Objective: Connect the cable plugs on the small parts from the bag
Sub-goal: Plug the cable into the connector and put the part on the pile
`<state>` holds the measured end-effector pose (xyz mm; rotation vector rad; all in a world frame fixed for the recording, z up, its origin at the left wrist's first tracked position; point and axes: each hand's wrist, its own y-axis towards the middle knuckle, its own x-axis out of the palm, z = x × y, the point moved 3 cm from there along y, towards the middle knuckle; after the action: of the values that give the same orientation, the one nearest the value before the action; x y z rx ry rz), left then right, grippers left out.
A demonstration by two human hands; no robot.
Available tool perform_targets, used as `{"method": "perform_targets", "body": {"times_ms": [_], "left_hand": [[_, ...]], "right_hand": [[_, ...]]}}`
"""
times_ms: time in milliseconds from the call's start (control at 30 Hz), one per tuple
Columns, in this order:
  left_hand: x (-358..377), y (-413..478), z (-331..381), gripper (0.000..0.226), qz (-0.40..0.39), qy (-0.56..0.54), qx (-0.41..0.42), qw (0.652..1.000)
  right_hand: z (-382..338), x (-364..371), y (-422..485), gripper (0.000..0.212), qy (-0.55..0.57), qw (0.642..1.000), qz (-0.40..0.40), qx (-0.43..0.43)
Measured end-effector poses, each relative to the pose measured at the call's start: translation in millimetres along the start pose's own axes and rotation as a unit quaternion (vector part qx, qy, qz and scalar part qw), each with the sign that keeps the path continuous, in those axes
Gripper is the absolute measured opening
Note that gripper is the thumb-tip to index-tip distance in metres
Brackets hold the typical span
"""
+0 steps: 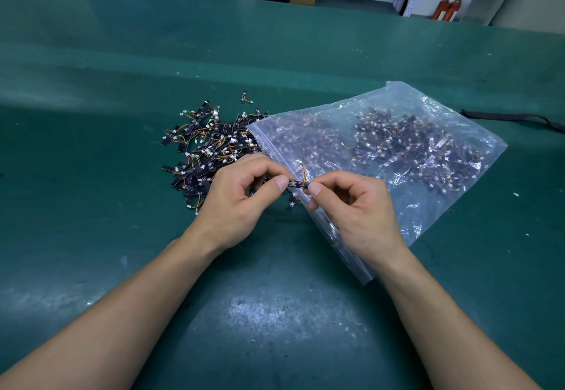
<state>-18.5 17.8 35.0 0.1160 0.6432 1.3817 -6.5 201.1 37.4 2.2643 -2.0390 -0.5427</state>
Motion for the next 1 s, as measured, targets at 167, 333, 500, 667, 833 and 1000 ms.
{"method": "perform_targets", "body": {"times_ms": [167,333,500,667,833,1000], "left_hand": [[1.7,0.3,0.4,0.011,0.007,-0.002,-0.012,1.000],[0.5,1.3,1.6,0.012,0.021,0.001,-0.011,1.000],[1.1,0.8,1.0,0.011,0.015,-0.005,-0.010,1.000],[0.1,0.3,0.2,0.024,0.008,-0.006,-0.006,1.000],[2.1,0.3,1.0,0.010,0.009,0.000,-0.007,1.000],[1.6,0.6,1.1,0.010,0.022,0.008,-0.004,1.000]], "right_hand": [[2.1,1.5,-0.1,0.013,0.008,1.000,-0.007,0.015],[1.3,-0.2,-0.6,0.013,0.023,1.000,-0.001,0.019],[1.1,1.0,0.2,0.017,0.002,1.000,-0.003,0.006],[0.8,-0.3,1.2,0.022,-0.015,1.000,0.005,0.005],[0.5,0.7,0.0,0.009,-0.018,1.000,0.004,0.004],[1.4,0.9,-0.5,0.008,0.003,1.000,0.008,0.012]]}}
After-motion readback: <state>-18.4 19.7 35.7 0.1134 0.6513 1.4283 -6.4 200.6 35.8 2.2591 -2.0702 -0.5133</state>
